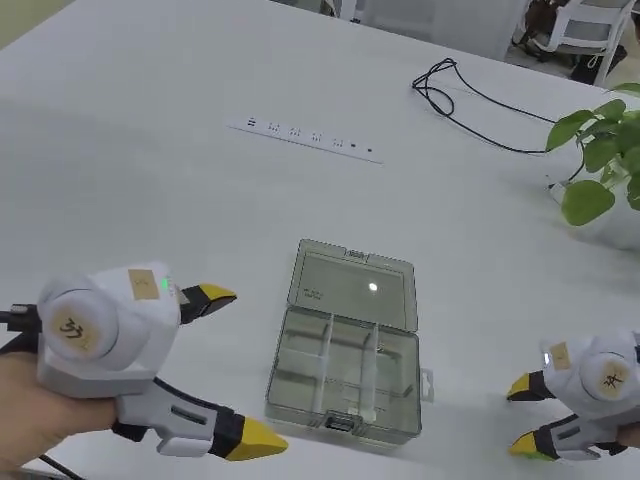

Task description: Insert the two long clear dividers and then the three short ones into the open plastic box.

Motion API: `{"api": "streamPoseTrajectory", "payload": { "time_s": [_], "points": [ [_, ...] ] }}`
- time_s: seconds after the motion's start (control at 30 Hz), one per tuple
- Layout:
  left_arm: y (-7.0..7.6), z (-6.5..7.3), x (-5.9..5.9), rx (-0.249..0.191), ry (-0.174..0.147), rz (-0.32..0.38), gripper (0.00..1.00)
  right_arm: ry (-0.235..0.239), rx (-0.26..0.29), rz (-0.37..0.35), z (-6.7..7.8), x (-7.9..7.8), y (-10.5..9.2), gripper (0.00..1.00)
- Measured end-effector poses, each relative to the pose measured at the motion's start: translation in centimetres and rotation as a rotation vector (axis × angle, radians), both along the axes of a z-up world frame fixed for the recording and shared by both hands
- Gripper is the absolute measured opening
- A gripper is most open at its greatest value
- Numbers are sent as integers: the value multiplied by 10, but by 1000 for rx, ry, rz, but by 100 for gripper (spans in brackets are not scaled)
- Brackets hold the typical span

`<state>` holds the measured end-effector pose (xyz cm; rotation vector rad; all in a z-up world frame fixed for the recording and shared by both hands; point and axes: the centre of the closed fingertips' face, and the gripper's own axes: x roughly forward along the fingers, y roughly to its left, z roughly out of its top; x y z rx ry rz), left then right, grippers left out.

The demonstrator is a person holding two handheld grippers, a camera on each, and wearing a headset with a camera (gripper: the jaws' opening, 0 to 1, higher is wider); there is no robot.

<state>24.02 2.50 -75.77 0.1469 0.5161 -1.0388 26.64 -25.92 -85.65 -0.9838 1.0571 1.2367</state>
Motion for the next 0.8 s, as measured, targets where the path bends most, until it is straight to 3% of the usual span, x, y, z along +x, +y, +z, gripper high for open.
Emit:
{"api": "streamPoseTrajectory", "payload": {
  "time_s": [0.47,0.8],
  "points": [
    [0,2,-1,-6,-7,4,100,-9,-9,-16,1,-1,2,33],
    [-3,10,1,-35,-6,23,100,-63,74,-61,30,-3,25,33]
  ]
}}
